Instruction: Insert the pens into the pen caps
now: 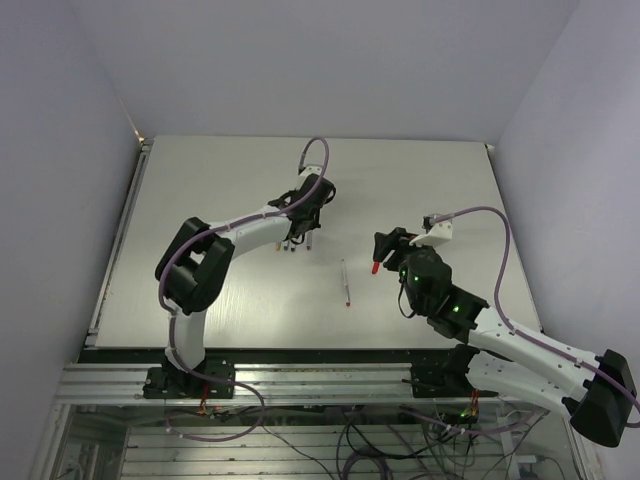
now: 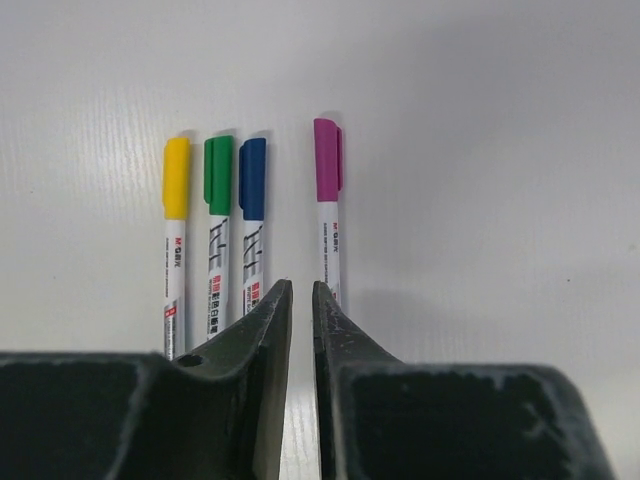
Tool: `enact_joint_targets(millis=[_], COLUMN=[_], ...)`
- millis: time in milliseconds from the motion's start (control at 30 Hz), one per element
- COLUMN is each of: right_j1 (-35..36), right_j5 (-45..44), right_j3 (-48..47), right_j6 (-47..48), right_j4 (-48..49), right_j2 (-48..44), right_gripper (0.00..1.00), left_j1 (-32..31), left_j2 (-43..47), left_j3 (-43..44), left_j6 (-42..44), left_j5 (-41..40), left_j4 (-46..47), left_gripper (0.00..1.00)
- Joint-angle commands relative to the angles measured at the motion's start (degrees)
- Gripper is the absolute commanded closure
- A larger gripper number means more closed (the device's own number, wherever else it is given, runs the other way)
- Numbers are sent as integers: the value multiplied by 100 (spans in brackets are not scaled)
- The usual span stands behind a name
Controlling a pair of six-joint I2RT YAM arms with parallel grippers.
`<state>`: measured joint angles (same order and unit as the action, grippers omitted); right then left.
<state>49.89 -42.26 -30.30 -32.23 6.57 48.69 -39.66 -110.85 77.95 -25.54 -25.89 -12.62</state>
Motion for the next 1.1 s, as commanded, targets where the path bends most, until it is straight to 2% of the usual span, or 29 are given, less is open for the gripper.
enact_joint_targets(millis=[0, 200, 333, 433, 567, 700, 1067], right_j1=[14, 18, -8, -166, -534, -725, -784], right_j5=[-126, -395, -644, -678, -544, -334, -117], right_j3=[85, 54, 15, -111, -310, -131, 285], right_j6=[28, -203, -643, -1046, -1567, -1622, -1760], right_j4=[61, -236, -586, -1035, -1668, -1559, -1329], right_j2=[-77, -40, 141, 415, 789, 723, 249], right_gripper=[44, 44, 40, 39, 39, 39, 41], left_j1=[28, 33, -18, -194, -664, -1109, -1746], left_j2=[-198, -39, 221, 469, 755, 1000, 749], left_j3=[-8, -176, -587, -957, -1290, -1509, -1329], left_j6=[-90, -110, -191, -307, -471, -689, -833], left_j5=[165, 471, 1022, 1343, 1343, 1448, 1286], left_j4=[69, 209, 506, 698, 745, 790, 654], left_gripper=[77, 75, 73, 71, 66, 60, 59])
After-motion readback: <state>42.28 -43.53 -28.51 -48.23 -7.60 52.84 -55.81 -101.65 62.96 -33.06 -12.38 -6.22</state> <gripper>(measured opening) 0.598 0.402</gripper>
